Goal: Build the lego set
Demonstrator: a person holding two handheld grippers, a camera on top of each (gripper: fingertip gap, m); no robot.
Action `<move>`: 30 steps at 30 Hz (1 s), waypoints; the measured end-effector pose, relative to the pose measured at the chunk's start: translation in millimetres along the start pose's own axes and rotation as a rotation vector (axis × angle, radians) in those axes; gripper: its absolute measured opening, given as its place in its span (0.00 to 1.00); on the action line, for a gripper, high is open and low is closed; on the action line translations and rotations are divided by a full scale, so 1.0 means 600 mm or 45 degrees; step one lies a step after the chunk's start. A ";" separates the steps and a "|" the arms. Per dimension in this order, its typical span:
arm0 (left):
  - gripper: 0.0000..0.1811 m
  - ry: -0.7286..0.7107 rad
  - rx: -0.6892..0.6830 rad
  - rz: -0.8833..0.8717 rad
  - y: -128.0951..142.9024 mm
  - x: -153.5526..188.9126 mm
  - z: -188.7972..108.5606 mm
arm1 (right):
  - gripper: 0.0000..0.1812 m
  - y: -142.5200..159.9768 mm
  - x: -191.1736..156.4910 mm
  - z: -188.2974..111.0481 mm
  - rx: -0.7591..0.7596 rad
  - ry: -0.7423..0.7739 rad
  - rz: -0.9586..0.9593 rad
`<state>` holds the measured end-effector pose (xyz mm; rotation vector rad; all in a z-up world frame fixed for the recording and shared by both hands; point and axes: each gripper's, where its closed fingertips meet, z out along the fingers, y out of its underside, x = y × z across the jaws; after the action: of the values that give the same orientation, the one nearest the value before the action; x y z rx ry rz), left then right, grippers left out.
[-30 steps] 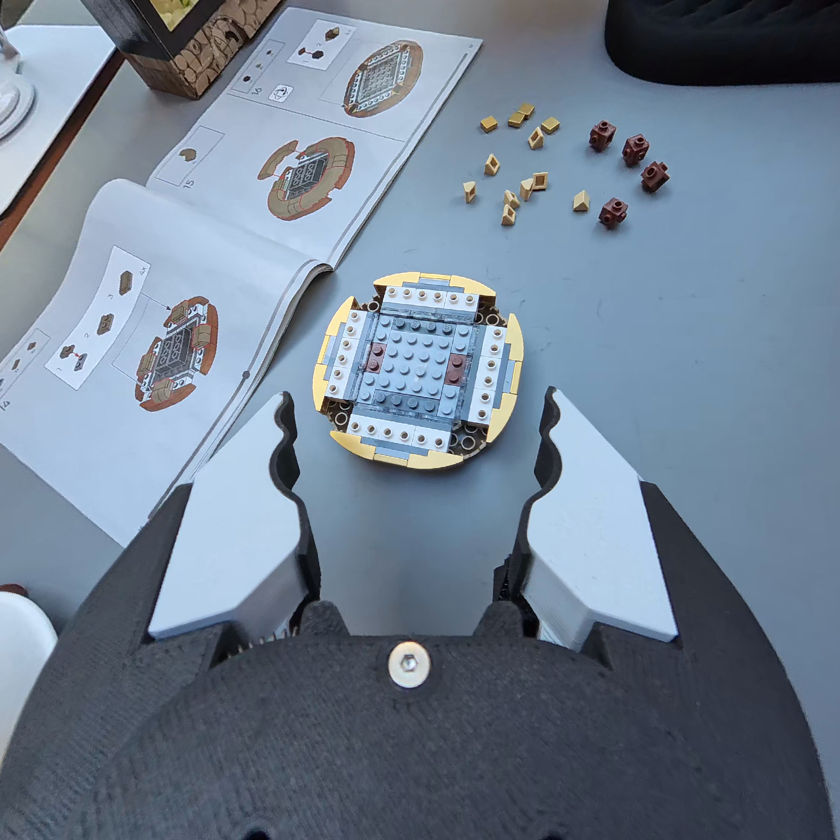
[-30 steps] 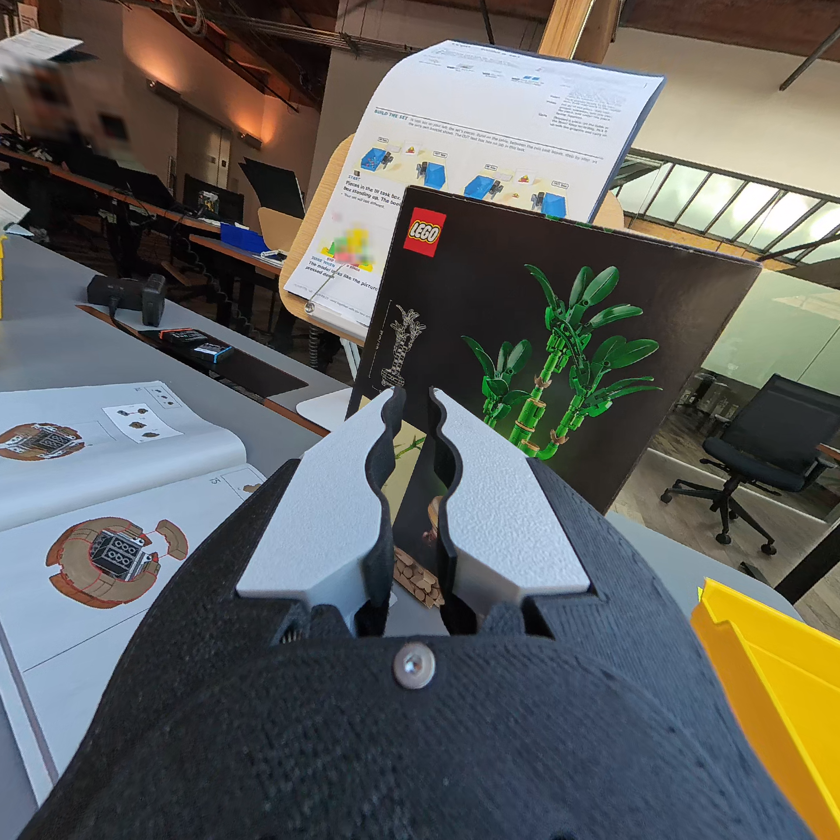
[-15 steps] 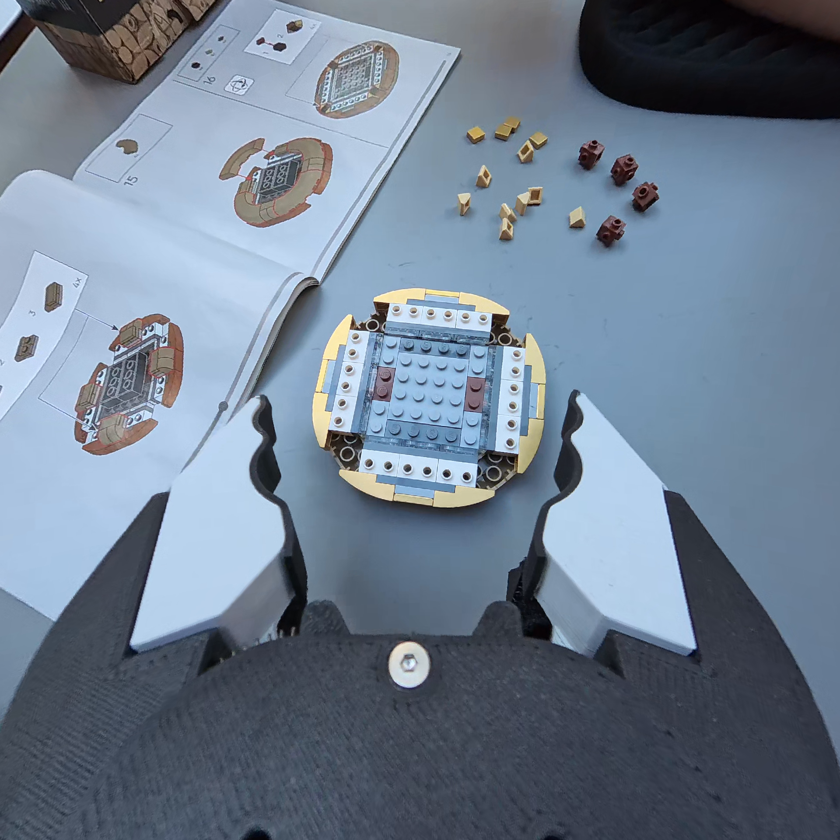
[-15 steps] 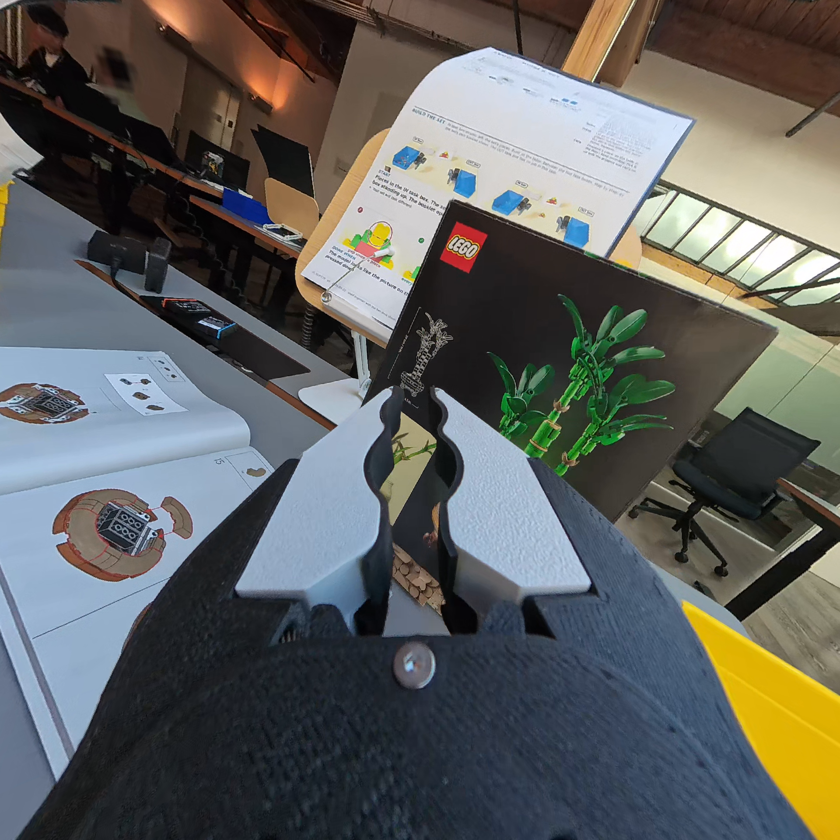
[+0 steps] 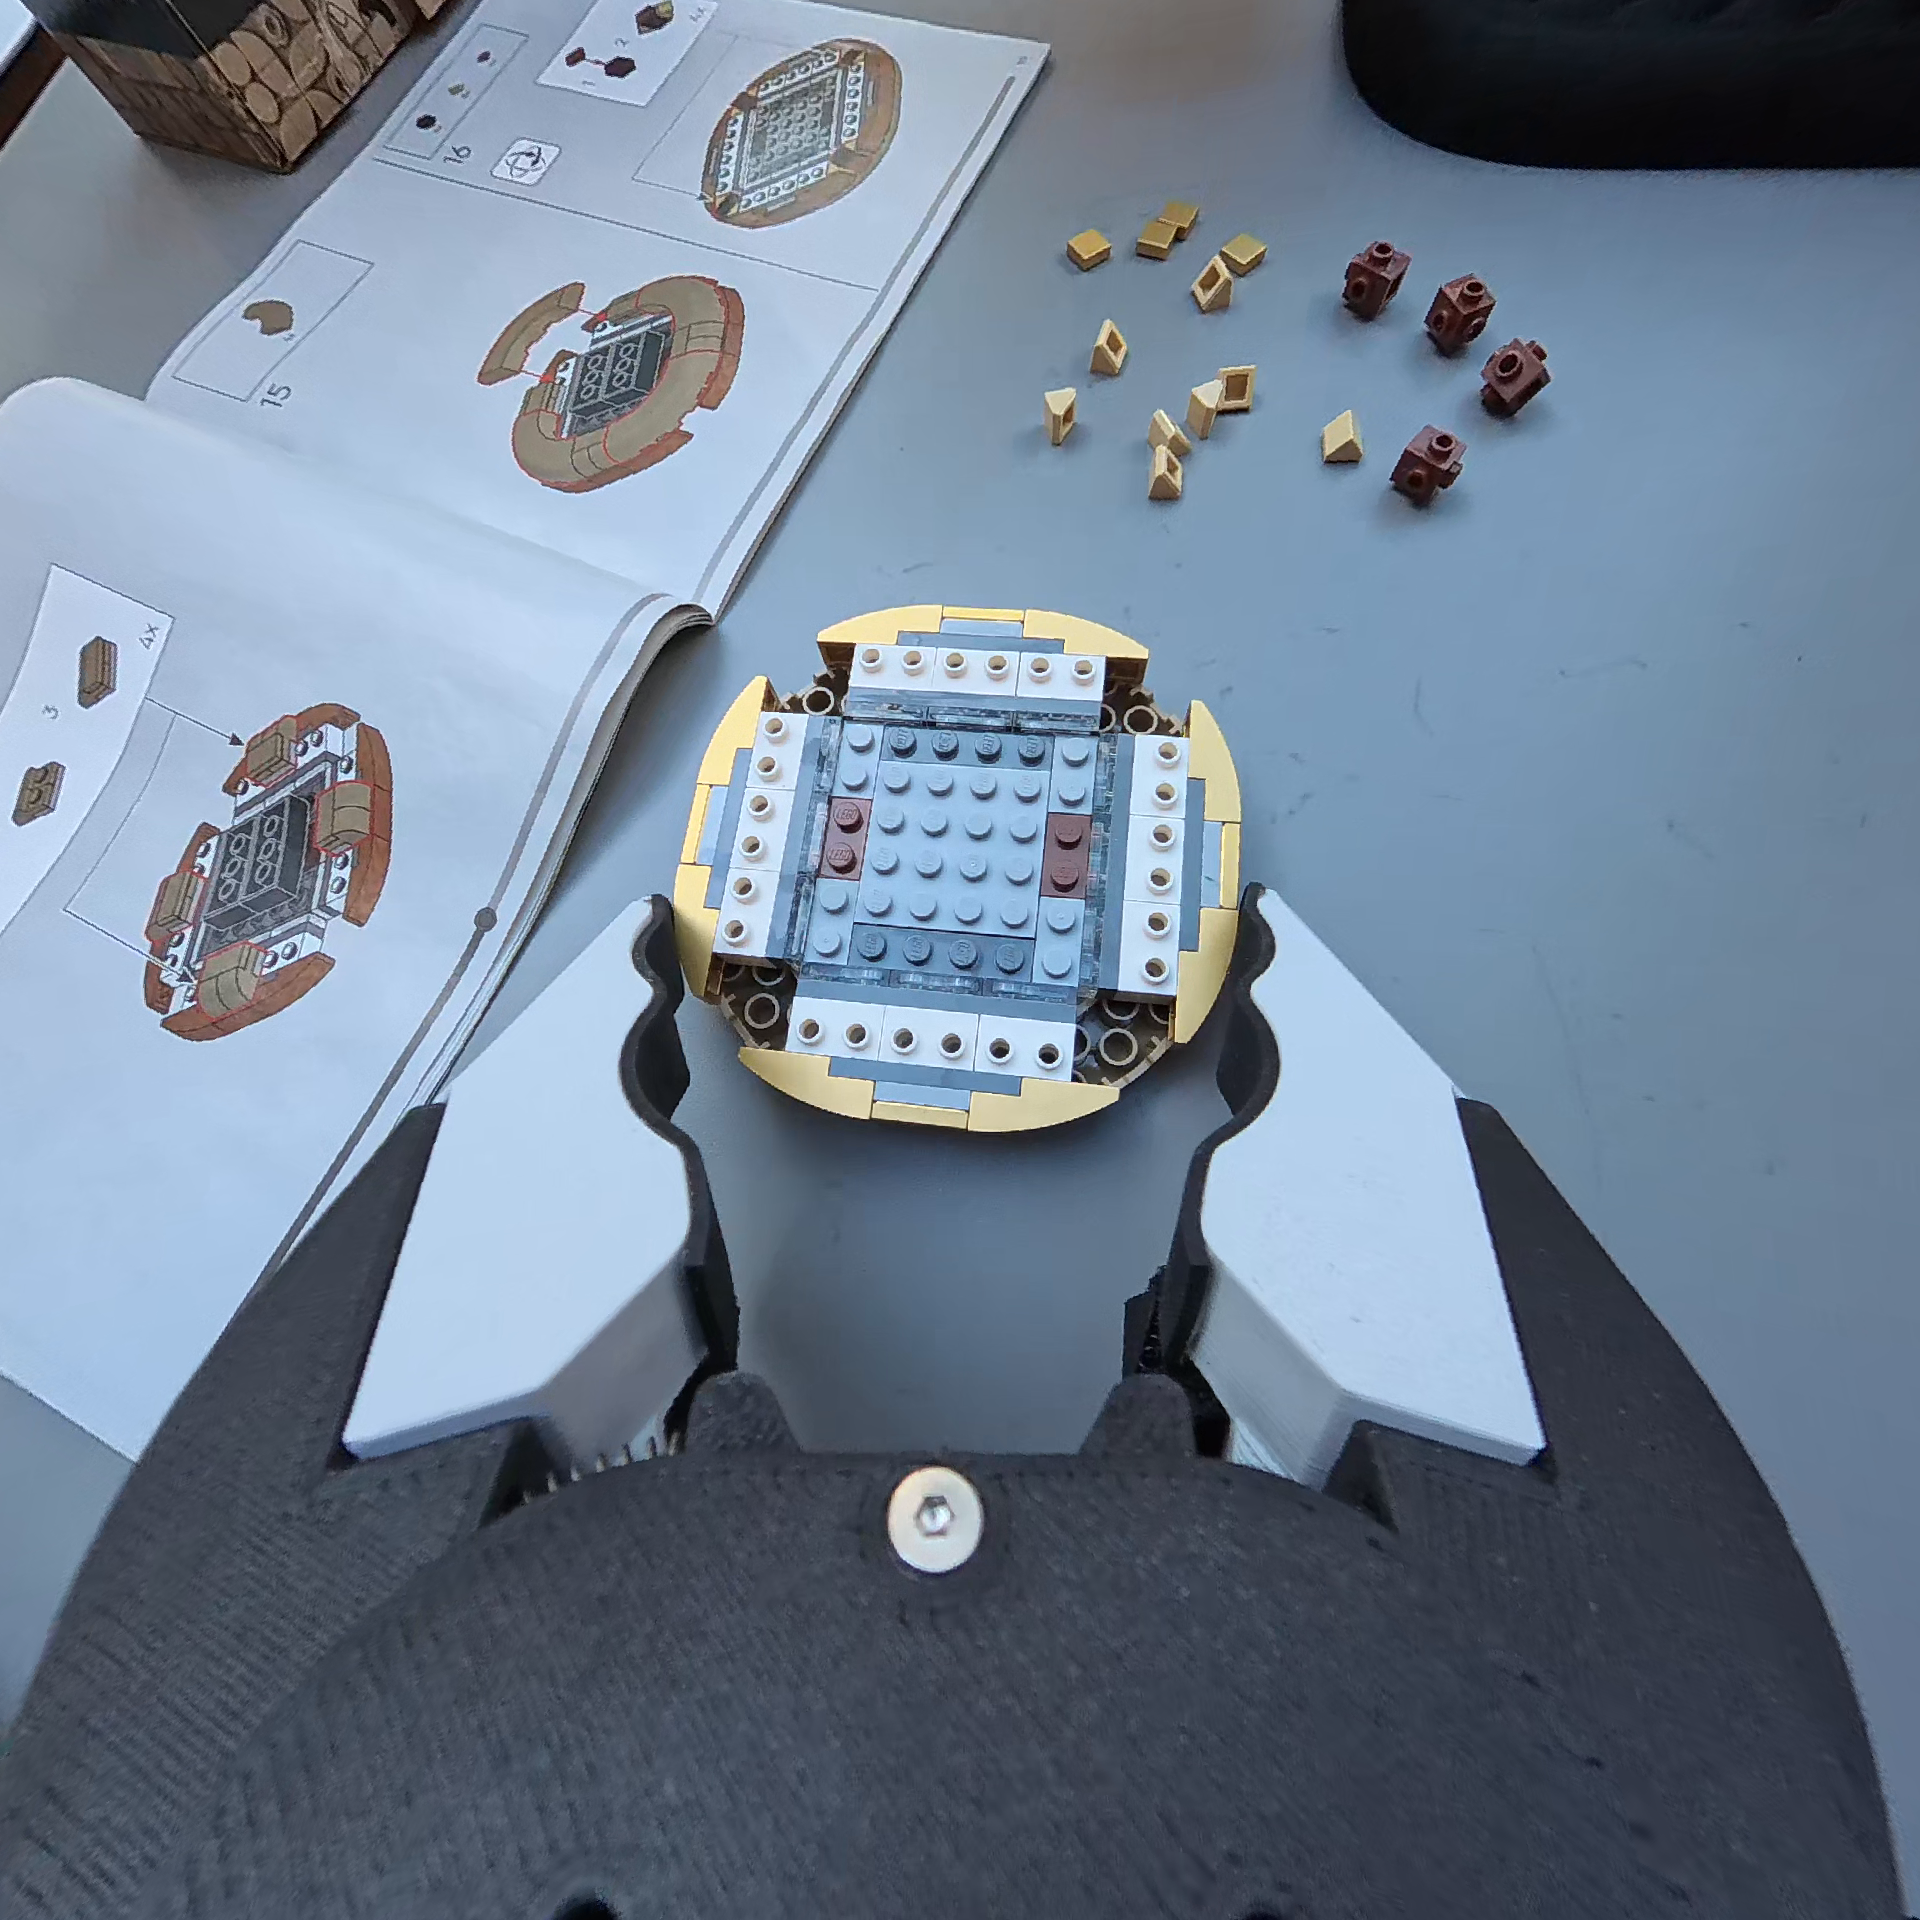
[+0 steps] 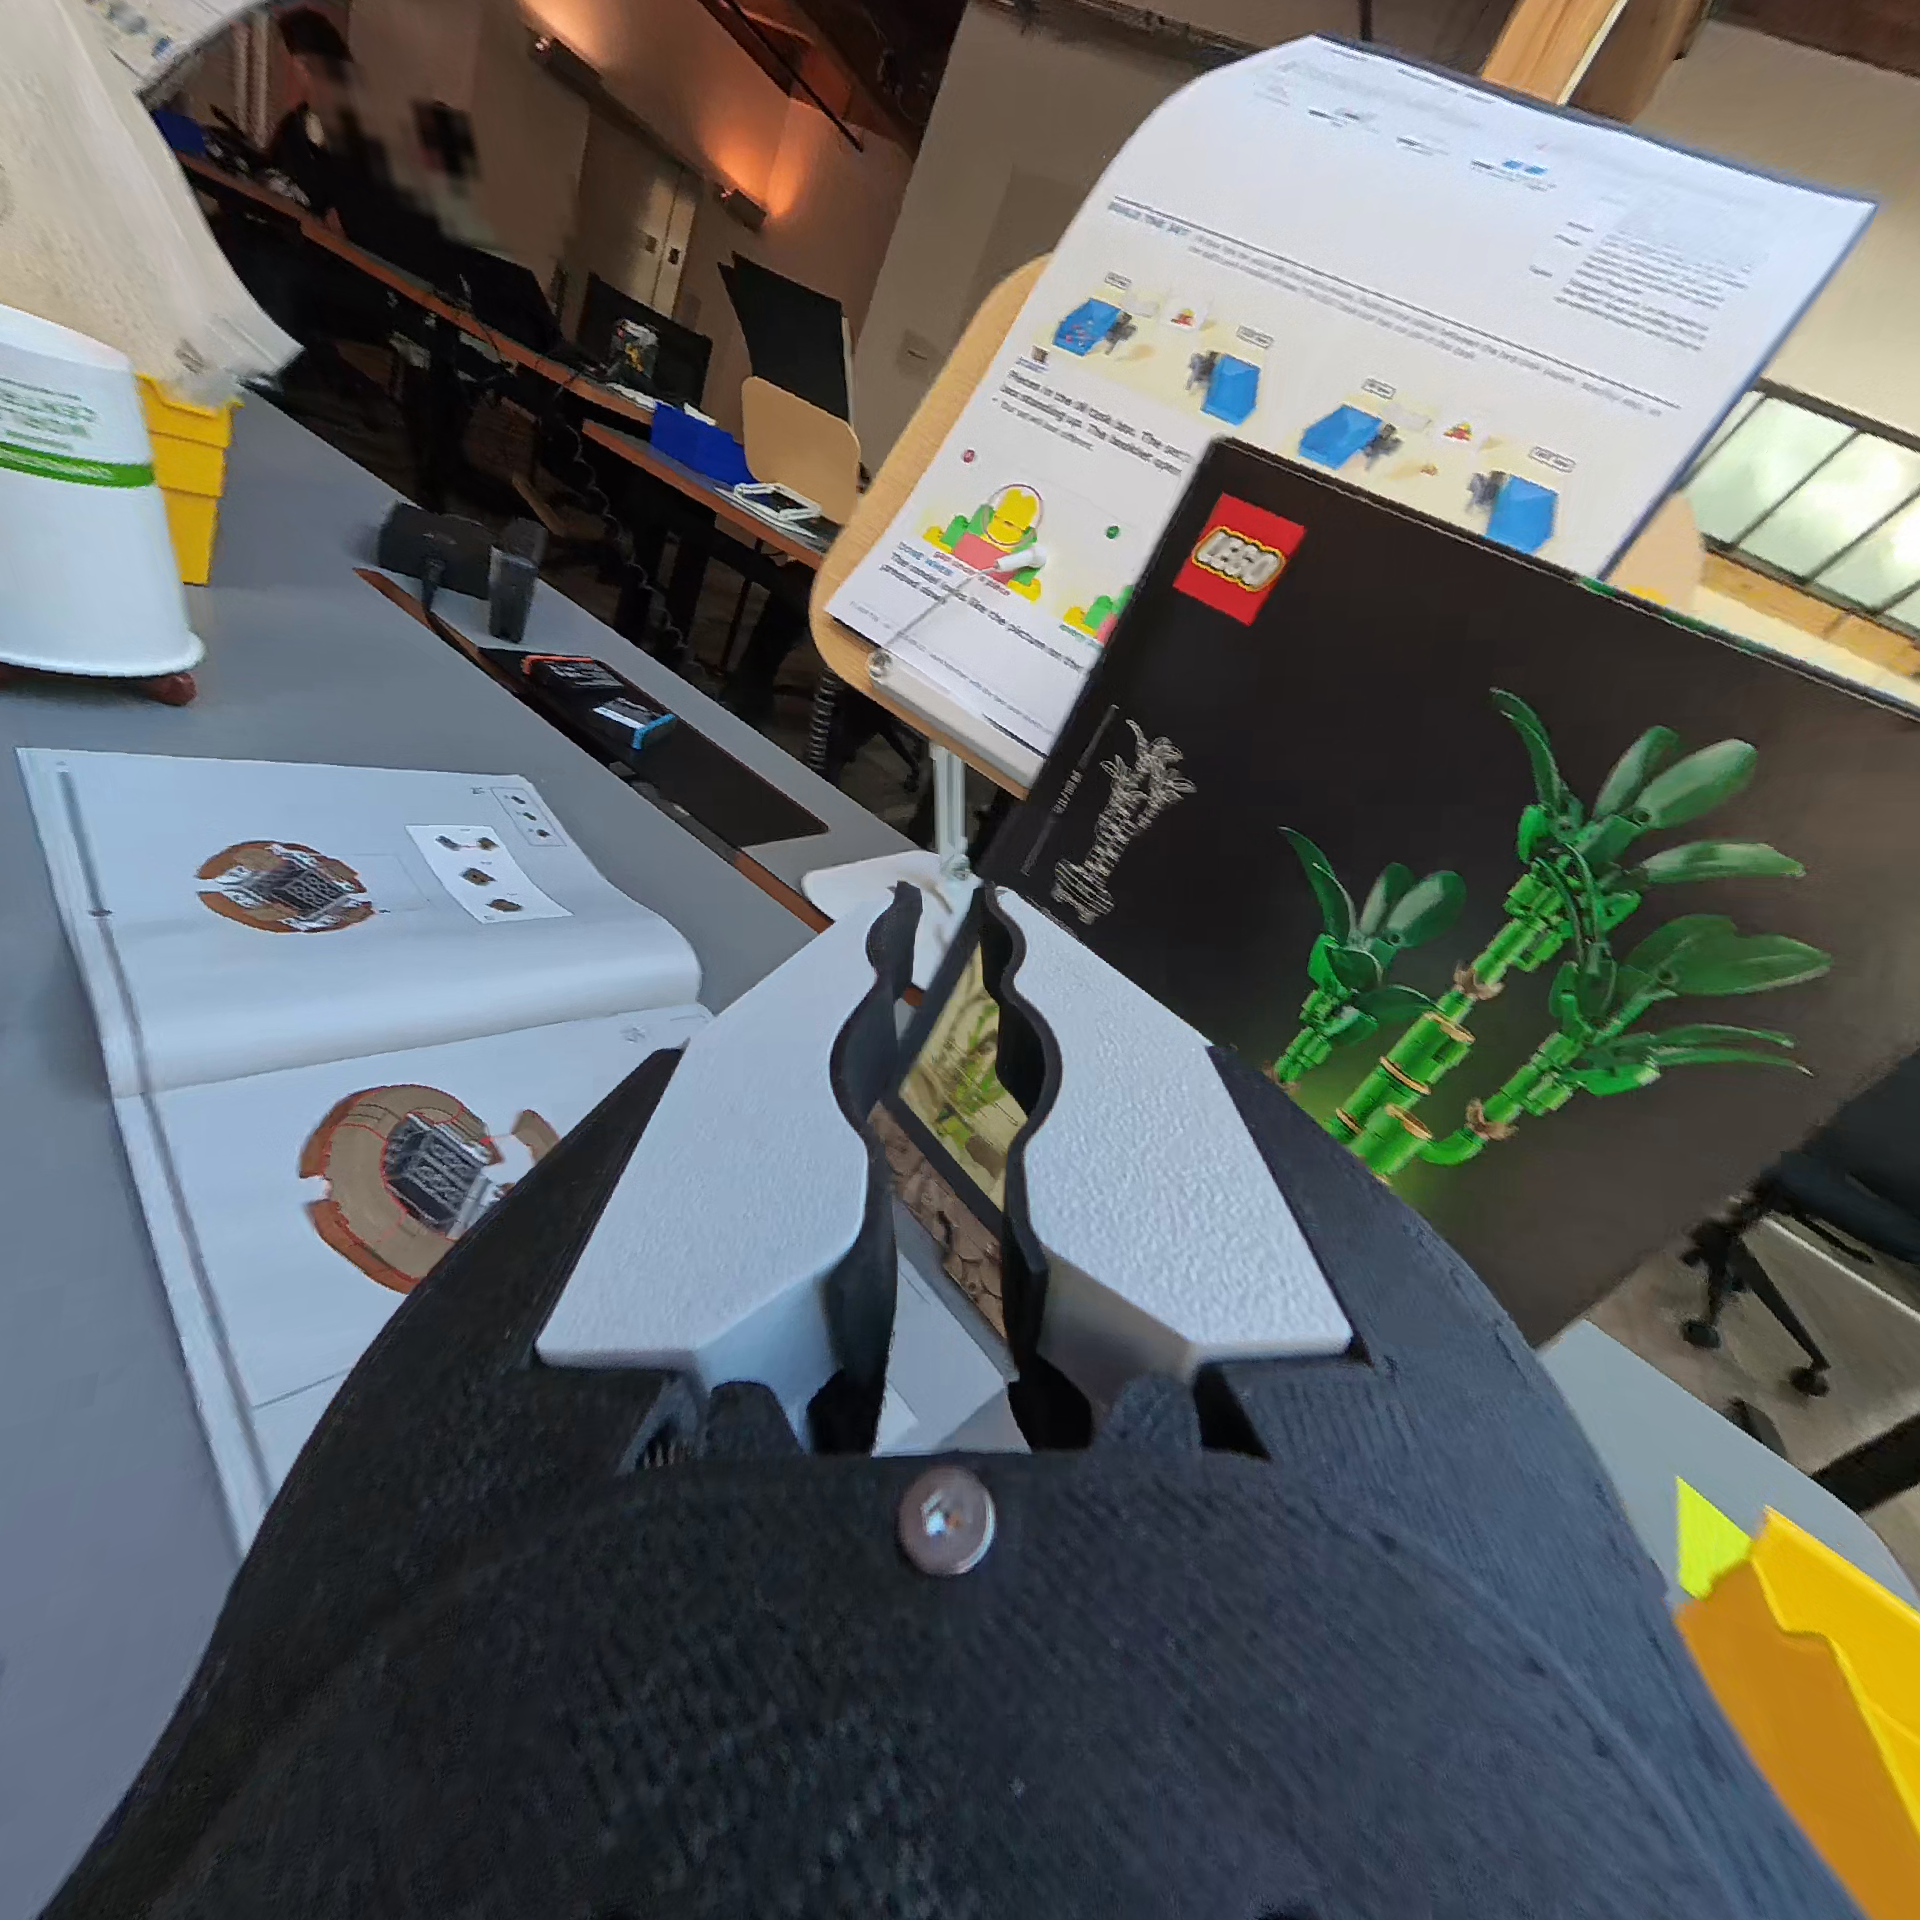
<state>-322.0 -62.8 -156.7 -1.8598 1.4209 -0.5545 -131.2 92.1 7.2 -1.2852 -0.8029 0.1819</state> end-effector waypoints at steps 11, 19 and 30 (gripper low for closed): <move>0.60 -0.022 0.000 -0.111 -0.004 -0.010 -0.028 | 0.45 0.016 -0.385 -0.041 -0.448 -1.130 0.231; 0.55 -0.009 -0.111 -0.095 0.022 -0.005 -0.019 | 0.52 0.075 -0.450 -0.040 -0.681 -1.188 0.180; 0.52 -0.134 -0.099 0.097 0.011 -0.005 -0.016 | 0.46 0.070 -0.446 -0.039 -0.586 -1.018 -0.074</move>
<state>-333.7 -63.7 -155.2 -1.8589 1.4548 -0.3636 -297.0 -58.5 -147.2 -1.6327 -1.6315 0.5035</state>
